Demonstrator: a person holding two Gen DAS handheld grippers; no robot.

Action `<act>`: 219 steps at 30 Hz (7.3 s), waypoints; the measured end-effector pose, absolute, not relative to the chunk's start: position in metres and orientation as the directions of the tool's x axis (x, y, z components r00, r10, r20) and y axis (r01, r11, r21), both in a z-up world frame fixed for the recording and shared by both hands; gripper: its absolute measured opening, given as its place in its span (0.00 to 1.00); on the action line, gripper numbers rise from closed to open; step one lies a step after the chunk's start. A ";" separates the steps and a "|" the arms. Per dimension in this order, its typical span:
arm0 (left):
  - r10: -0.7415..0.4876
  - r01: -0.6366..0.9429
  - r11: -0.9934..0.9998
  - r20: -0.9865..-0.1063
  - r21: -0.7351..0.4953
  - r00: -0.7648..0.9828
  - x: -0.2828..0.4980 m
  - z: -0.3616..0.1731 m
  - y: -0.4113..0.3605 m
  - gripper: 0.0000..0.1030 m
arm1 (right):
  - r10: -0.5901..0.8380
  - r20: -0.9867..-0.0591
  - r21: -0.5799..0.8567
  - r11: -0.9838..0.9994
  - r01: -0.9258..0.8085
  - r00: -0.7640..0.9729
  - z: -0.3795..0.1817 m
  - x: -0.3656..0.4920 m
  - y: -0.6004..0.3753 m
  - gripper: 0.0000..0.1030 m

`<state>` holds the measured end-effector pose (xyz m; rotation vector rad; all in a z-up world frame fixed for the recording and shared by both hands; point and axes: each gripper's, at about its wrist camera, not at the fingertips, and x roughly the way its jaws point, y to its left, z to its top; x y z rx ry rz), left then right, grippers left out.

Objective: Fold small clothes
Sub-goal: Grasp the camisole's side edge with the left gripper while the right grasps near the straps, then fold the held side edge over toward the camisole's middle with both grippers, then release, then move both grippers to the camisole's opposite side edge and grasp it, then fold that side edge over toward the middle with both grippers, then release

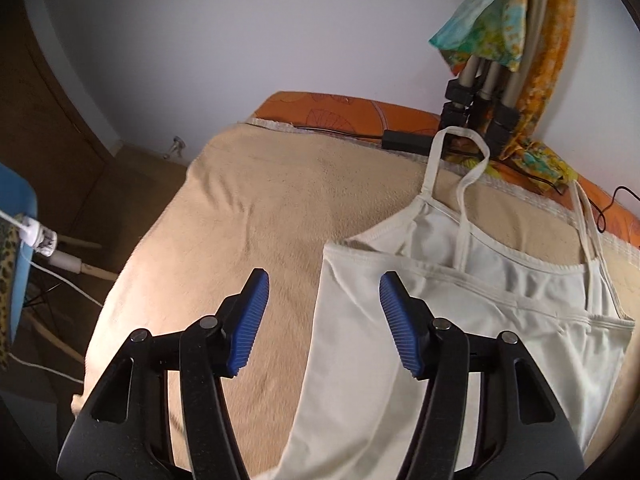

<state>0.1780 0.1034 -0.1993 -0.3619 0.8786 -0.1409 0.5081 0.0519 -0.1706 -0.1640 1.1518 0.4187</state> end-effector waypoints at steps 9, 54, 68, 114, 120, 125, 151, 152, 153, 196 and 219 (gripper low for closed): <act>-0.297 -0.012 0.918 -0.709 -0.395 0.639 0.178 -0.202 0.111 0.16 | 0.154 -0.940 0.020 0.915 -0.402 0.305 -0.205 0.534 0.070 0.41; -0.478 0.253 0.876 -0.675 -0.410 0.562 0.184 -0.171 0.014 0.02 | 0.239 -0.882 0.139 0.955 -0.261 0.405 -0.166 0.550 -0.078 0.07; -0.459 0.304 0.887 -0.729 -0.347 0.508 0.196 -0.181 -0.019 0.45 | 0.224 -0.904 0.135 0.957 -0.255 0.365 -0.203 0.557 -0.077 0.14; -0.494 0.559 0.812 -0.705 -0.166 0.508 0.168 -0.131 -0.164 0.41 | 0.208 -0.692 0.380 0.919 0.105 0.691 -0.076 0.289 -0.424 0.49; -0.454 0.629 0.776 -0.742 -0.057 0.493 0.162 -0.147 -0.210 0.56 | 0.226 -0.714 0.400 0.909 0.120 0.663 -0.098 0.301 -0.446 0.49; -0.400 0.631 0.776 -0.772 0.002 0.494 0.172 -0.165 -0.229 0.58 | 0.285 -0.712 0.451 0.886 0.106 0.641 -0.113 0.316 -0.446 0.49; -0.738 0.541 0.659 -0.589 -0.523 0.330 0.205 -0.151 -0.174 0.02 | 0.334 -0.803 0.389 0.921 0.010 0.493 -0.191 0.501 -0.335 0.49; -0.741 0.537 0.657 -0.585 -0.530 0.330 0.204 -0.151 -0.172 0.02 | 0.350 -0.797 0.407 0.913 0.010 0.493 -0.192 0.504 -0.336 0.47; -0.743 0.535 0.655 -0.581 -0.533 0.332 0.204 -0.151 -0.171 0.02 | 0.358 -0.793 0.417 0.909 0.009 0.493 -0.192 0.506 -0.335 0.42; -0.753 0.310 0.647 -0.520 -0.697 0.403 0.184 -0.166 -0.043 0.27 | 0.112 -0.927 0.015 0.965 -0.262 0.358 -0.170 0.529 -0.116 0.05; -0.716 0.277 0.692 -0.584 -0.667 0.383 0.211 -0.160 -0.047 0.30 | 0.257 -0.842 0.168 0.960 -0.222 0.475 -0.109 0.225 -0.240 0.39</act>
